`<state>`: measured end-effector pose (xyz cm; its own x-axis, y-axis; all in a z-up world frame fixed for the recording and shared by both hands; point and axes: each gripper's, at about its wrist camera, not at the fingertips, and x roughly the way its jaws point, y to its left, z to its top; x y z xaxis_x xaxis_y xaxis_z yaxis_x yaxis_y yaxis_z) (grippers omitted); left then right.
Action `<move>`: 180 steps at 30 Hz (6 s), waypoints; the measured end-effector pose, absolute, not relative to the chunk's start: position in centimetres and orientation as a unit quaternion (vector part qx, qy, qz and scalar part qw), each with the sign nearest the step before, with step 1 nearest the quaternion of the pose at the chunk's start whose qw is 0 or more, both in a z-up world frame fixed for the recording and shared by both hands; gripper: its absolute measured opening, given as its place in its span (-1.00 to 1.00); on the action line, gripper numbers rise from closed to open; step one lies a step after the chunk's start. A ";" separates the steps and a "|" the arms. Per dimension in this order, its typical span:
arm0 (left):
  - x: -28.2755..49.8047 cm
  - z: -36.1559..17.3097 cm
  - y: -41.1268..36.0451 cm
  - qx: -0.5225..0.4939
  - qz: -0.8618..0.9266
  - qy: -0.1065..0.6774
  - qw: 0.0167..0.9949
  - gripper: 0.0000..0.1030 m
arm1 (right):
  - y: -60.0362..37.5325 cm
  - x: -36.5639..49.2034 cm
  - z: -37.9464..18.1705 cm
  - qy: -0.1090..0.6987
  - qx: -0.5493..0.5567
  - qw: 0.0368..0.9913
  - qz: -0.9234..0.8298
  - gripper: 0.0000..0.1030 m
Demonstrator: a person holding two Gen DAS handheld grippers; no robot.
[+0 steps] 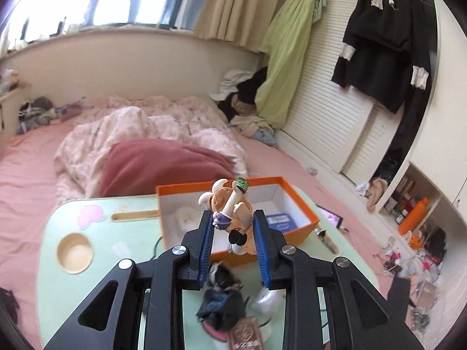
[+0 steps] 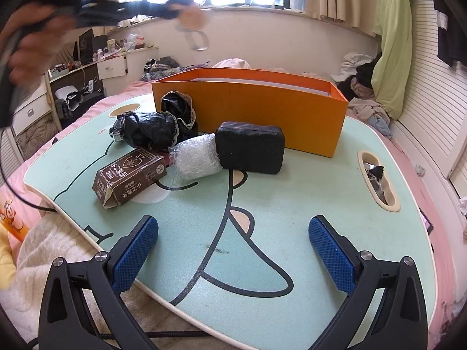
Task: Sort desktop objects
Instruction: 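Set the figurine on the desk and open the left gripper, then grasp the white fluffy pompom in the box with the right gripper, lift, then place the white pompom on the desk and open the right gripper, then grasp the round metal mirror in the box with the left gripper, lift, then set the round metal mirror on the desk and open the left gripper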
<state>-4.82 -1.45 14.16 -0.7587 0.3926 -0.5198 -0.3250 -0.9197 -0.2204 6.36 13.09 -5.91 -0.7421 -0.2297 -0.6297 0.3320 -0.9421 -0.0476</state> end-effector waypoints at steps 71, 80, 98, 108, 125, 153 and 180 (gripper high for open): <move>3.3 0.3 -2.3 -0.310 0.944 0.004 0.116 1.00 | 5.7 -18.3 0.9 0.019 0.545 0.162 -0.822 -0.35; 3.2 0.3 -2.0 -0.311 0.944 0.005 0.114 1.00 | 10.1 -6.6 7.6 0.038 0.452 0.255 -0.854 -0.34; 3.2 0.3 -2.0 -0.310 0.944 0.005 0.115 1.00 | 14.3 3.3 1.6 0.043 0.353 0.228 -0.906 0.40; 3.4 0.3 -2.1 -0.309 0.944 0.005 0.115 1.00 | 12.3 5.1 -5.7 0.095 0.331 0.180 -0.921 0.99; 3.3 9.6 -3.1 -0.275 0.947 -0.060 0.157 0.39 | 12.6 6.1 -6.2 0.091 0.321 0.184 -0.925 0.99; -22.7 5.2 8.3 -0.519 0.843 -0.065 0.121 -0.49 | 14.2 6.7 -5.6 0.083 0.316 0.192 -0.925 0.99; 0.3 5.3 -0.3 -0.345 0.902 -0.055 0.252 0.18 | 14.0 5.9 -5.1 0.085 0.320 0.188 -0.925 0.99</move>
